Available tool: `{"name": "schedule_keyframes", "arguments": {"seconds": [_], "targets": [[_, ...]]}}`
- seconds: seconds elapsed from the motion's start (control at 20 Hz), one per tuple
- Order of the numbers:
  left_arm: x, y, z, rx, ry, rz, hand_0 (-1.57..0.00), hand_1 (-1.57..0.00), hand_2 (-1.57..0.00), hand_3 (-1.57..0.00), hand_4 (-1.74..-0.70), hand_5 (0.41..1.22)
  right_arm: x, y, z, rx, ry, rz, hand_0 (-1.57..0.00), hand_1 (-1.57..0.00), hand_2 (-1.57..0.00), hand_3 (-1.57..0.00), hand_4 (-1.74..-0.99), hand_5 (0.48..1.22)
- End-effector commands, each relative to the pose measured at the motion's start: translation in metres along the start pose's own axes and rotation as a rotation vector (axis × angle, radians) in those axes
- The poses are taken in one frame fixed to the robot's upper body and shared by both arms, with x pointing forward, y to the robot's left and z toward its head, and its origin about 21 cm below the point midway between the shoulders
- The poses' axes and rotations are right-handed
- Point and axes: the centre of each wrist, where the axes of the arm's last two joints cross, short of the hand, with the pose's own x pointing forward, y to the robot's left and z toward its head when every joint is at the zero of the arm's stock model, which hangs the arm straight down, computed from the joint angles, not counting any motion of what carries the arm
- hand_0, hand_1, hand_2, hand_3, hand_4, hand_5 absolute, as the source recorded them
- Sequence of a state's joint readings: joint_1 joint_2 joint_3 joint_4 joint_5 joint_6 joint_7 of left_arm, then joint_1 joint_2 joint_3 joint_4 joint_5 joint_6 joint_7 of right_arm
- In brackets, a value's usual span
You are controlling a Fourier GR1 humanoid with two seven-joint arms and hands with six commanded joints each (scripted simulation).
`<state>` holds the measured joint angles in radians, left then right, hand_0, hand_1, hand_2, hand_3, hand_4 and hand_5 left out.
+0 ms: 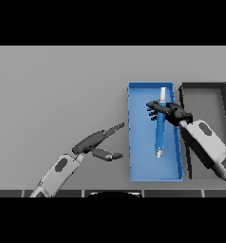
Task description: Pick up the blue pipe and place it into the blue bin.
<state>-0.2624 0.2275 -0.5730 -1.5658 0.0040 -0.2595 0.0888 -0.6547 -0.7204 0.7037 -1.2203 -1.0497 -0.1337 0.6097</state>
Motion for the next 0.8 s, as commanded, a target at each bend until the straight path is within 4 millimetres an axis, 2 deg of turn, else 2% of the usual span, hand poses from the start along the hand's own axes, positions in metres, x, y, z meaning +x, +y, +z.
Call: {"name": "schedule_keyframes", "arguments": {"seconds": [0.0, 0.1, 0.2, 0.4, 0.55, 0.75], "targets": [[0.0, -0.001, 0.0, 0.003, -0.01, 0.002, 0.0, 0.0, 0.0, 0.0, -0.89, 0.452, 0.0, 0.003, -0.001, -0.011, 0.009, 0.058, -0.34, -0.31, -0.29, -0.23, -1.208, 1.028], [0.002, 0.0, 0.0, 0.001, -0.029, 0.004, 0.0, 0.0, 0.0, 0.0, -0.89, 0.453, -0.003, 0.004, -0.004, -0.032, 0.021, 0.143, -0.22, -0.19, -0.19, -0.15, -1.165, 0.924], [0.001, 0.0, 0.001, 0.004, -0.02, 0.004, 0.0, 0.0, 0.0, 0.0, -0.9, 0.45, -0.007, 0.006, -0.007, -0.047, 0.005, 0.228, -0.14, -0.12, -0.12, -0.1, -1.131, 0.857], [-0.001, -0.001, 0.0, 0.002, -0.016, 0.007, 0.0, 0.0, 0.0, 0.0, -0.91, 0.457, -0.011, 0.007, -0.012, -0.075, 0.002, 0.25, -0.06, -0.05, -0.05, -0.04, -1.124, 0.738], [0.0, -0.005, -0.001, -0.004, -0.031, 0.016, 0.0, 0.0, 0.0, 0.0, -0.91, 0.46, -0.011, 0.005, -0.013, -0.09, -0.017, 0.243, -0.03, -0.03, -0.02, -0.02, -1.12, 0.702], [0.004, 0.0, -0.003, 0.002, -0.021, 0.016, 0.0, 0.0, 0.0, 0.0, -0.92, 0.466, -0.01, 0.004, -0.01, -0.087, -0.017, 0.243, -0.01, -0.01, -0.01, -0.01, -1.132, 0.675]]}}
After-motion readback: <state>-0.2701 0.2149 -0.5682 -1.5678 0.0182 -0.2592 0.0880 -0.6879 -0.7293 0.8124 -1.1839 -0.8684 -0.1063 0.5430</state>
